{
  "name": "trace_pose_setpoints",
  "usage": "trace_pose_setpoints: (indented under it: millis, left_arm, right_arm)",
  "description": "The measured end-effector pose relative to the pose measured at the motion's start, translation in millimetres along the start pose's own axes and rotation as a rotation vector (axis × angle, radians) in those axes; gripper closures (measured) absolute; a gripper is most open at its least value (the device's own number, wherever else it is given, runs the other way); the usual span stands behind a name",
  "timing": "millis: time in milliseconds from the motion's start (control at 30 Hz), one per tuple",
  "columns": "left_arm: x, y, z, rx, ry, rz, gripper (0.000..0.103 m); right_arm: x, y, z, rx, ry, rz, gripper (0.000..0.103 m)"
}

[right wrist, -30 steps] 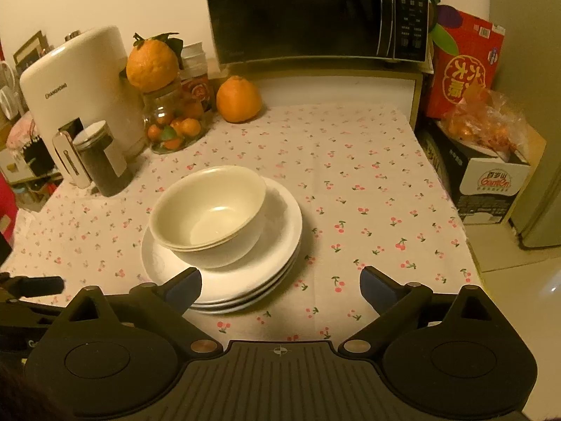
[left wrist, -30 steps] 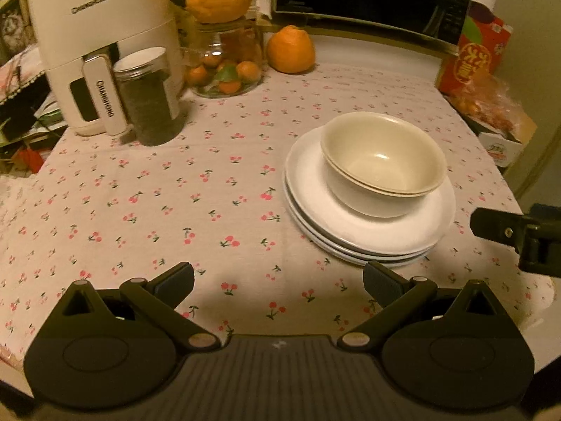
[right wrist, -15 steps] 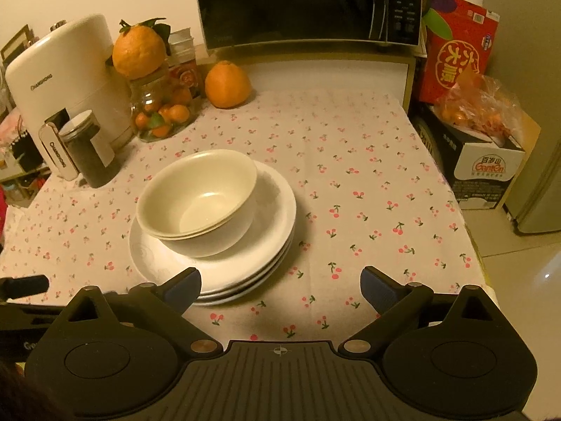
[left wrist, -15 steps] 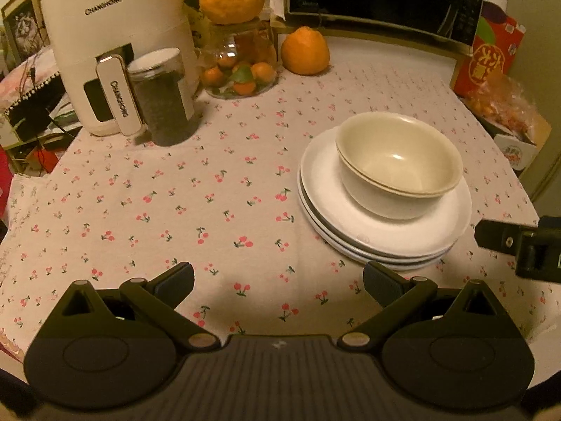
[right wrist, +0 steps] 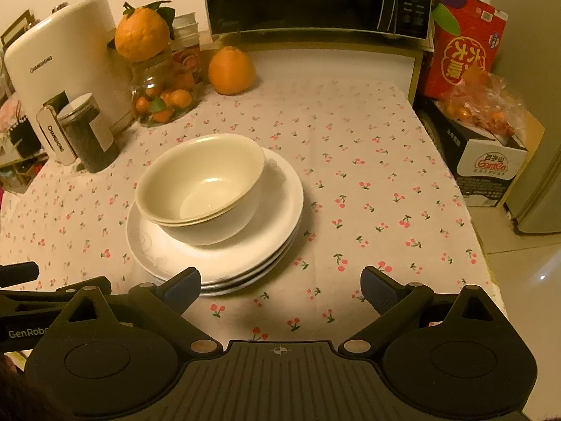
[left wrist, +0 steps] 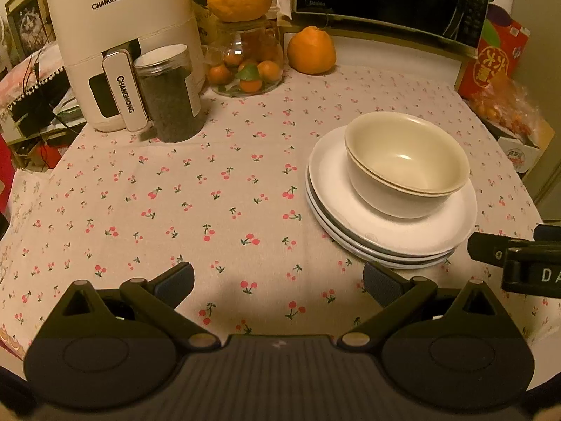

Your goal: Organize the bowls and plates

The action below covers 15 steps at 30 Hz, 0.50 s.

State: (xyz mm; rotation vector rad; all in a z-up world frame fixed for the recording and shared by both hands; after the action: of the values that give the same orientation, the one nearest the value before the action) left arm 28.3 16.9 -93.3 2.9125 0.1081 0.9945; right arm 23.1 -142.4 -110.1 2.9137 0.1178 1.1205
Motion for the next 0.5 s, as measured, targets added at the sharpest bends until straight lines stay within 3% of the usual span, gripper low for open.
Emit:
trace_pose_setpoints:
  millis: [500]
  left_arm:
    - [-0.6,2.2,0.3,-0.01,-0.011,0.006,0.0]
  right_arm:
    - [-0.8,-3.3,2.7,-0.003,-0.011,-0.016,0.004]
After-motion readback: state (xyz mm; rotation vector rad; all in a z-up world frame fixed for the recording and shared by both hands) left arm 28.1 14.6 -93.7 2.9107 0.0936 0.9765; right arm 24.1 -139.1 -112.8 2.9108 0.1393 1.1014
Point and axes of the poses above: each gripper's, at about its wrist camera, not at the fingertips, and z roughly the way its jaws point, y to its right, x to its top, the point moved 7 cm from there along z, roughly the way its jaws point, and after that the axes turned 9 degrees about -z, right-handed, at the moved point
